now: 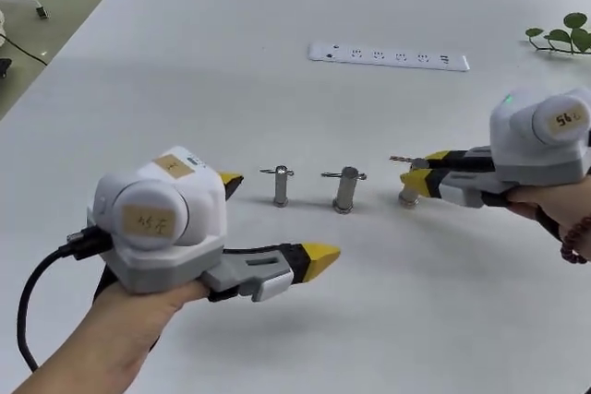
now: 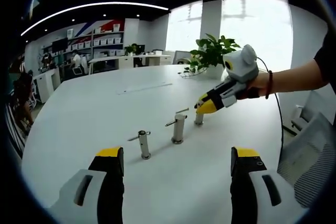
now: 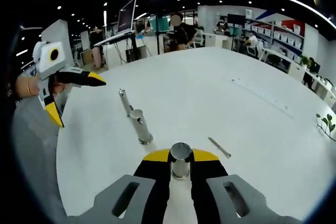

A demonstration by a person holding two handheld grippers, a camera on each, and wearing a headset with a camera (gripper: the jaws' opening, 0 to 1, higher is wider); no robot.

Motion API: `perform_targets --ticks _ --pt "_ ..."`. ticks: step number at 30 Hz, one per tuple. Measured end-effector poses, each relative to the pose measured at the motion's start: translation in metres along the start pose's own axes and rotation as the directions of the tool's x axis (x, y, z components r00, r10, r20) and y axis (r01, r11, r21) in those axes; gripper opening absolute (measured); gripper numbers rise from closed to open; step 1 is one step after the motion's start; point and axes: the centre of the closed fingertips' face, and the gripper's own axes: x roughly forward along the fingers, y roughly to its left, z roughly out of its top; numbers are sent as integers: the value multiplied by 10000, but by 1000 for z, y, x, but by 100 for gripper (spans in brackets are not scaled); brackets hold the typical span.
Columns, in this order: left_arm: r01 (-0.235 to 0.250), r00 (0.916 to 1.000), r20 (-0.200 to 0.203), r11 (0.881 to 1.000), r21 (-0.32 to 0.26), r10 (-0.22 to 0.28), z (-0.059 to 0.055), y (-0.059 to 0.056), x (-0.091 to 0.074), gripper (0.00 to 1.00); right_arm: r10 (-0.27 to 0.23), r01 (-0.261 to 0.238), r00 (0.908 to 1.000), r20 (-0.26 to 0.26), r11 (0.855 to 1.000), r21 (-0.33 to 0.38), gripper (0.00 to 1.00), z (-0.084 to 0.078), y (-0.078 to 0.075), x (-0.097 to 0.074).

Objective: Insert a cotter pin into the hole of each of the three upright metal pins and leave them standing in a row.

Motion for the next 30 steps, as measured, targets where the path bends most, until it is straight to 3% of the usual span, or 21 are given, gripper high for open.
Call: perform_targets --ticks 17,30 --pt "-27 10000 -17 9999 146 27 1 -1 0 82 420 -420 9990 170 9991 16 8 -7 47 -5" --pt "0 9999 -102 9996 295 3 1 -2 -1 83 686 -679 9968 407 9976 -164 8 -6 61 5"
